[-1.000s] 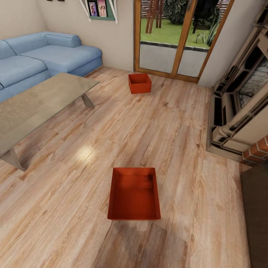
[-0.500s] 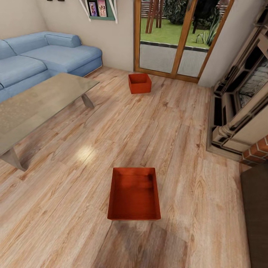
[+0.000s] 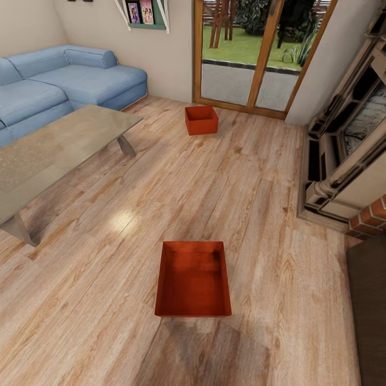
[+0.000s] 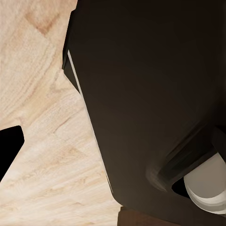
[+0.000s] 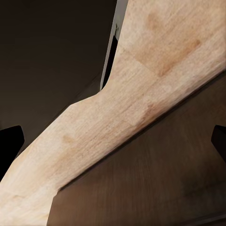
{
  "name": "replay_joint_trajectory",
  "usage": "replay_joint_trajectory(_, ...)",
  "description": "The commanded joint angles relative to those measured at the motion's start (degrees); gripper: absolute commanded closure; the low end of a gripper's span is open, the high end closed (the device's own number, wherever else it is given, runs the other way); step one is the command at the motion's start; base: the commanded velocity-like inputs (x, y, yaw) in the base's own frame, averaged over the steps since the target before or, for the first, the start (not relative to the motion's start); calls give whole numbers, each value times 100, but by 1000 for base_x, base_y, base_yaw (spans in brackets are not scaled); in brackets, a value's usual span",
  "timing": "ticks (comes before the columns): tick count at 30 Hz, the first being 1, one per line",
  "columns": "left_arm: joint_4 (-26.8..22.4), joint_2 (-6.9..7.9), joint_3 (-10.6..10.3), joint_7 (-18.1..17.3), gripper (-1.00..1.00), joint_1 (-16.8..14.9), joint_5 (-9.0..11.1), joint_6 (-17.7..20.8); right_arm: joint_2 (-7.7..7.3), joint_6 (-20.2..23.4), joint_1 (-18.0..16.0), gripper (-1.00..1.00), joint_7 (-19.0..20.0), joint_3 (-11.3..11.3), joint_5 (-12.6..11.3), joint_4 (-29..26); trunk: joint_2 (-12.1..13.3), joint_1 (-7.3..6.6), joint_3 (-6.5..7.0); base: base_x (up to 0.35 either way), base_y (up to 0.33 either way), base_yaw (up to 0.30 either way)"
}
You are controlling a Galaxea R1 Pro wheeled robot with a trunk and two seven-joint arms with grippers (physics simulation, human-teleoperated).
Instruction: Move the two storage containers from the living room to the garage. In the garage, place one container on the floor and stack the other container on top of it (either order is fine).
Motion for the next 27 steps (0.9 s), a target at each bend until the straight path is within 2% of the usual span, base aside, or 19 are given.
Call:
replay_joint_trajectory(1, 1, -1, 3, 1, -100, -1, 19, -16, 1, -34, -5, -100, 27, 43, -59, 18, -1, 0, -3, 0, 0, 0)
replay_joint_trajectory(14, 1, -1, -2, -4, -100, 0, 17, -10, 0, -58, -5, -100, 25, 16, -62, 14, -1, 0, -3, 0, 0, 0)
replay_joint_trajectory(17, 3, -6, -46, -7, -100, -1, -13, -8, -8, -47, -5, -100, 29, 73, -6, 9, -1, 0, -3, 0, 0, 0)
replay_joint_trajectory(18, -10, 24, -53, -13, -100, -1, -48, 18, -74, 27, -12, -100, -39, 98, 9, -340, -1, 0, -3, 0, 0, 0)
replay_joint_trajectory(20, -153, 85, -39, -7, -100, -1, -66, 56, -115, 201, 11, -100, -97, 85, 1, -751, -1, 0, -3, 0, 0, 0)
replay_joint_trajectory(21, -503, 158, -35, 4, -100, -1, -69, 84, -133, 567, -39, -100, -136, 58, -9, -935, -1, 0, -3, 0, 0, 0)
replay_joint_trajectory(23, -876, 242, -32, 9, -100, -1, -68, 153, -131, 831, -195, -100, -152, 43, -15, -1024, -1, 0, -3, 0, 0, 0)
replay_joint_trajectory(25, -1322, 368, -23, 15, -100, -7, -66, 445, -121, 1042, -502, -100, -165, 33, -24, -1108, -1, 0, -3, 0, 0, 0)
replay_joint_trajectory(27, -1749, 477, -18, 13, -100, -14, -66, 900, -118, 1182, -792, -100, -182, 27, -33, -1152, -1, 0, -3, 0, 0, 0)
